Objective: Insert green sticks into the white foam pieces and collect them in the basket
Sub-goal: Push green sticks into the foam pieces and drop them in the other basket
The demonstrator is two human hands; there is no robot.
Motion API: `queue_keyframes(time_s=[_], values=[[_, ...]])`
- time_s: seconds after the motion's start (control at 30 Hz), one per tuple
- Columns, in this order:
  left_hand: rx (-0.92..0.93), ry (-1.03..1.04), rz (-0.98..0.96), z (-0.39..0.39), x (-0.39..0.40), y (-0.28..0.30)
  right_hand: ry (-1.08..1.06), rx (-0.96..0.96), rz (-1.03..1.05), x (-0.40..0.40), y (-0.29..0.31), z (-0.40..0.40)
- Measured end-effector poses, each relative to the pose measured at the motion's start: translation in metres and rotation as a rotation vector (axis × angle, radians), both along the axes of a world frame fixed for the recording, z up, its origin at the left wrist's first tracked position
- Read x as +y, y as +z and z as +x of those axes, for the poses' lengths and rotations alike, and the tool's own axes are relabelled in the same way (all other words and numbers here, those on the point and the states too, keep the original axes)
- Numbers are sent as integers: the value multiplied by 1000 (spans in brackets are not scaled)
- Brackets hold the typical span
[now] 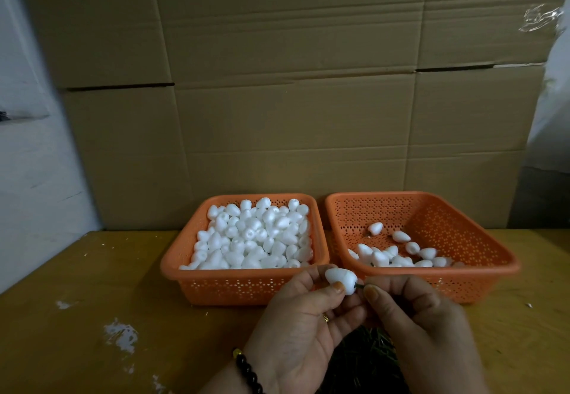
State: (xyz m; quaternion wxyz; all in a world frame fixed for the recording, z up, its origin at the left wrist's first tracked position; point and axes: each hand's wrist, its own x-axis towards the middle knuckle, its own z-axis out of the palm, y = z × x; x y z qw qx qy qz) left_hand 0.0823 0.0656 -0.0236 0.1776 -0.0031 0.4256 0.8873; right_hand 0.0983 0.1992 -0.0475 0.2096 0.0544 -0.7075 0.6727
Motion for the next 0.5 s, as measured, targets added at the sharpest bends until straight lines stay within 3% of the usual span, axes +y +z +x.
queue_keyframes(time_s=[0.5], values=[[-24, 7, 21, -1, 1, -2, -10, -7, -14, -2, 3, 1]])
